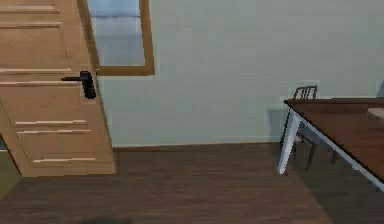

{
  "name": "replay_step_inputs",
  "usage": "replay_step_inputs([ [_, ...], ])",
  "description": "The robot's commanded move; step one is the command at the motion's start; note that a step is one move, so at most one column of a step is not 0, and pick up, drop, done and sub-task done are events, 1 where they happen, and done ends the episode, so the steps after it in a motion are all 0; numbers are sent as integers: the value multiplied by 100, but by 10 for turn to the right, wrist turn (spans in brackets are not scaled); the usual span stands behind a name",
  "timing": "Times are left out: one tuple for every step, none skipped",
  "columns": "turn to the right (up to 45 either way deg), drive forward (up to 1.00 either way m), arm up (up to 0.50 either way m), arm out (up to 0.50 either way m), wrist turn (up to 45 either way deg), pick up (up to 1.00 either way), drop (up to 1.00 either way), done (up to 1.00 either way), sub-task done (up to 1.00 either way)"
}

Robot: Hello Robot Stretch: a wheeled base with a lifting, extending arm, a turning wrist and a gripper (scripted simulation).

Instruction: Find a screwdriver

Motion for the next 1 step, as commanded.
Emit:
replay_step_inputs([
  [150,0,0,0,0,0,0,0,0],
])
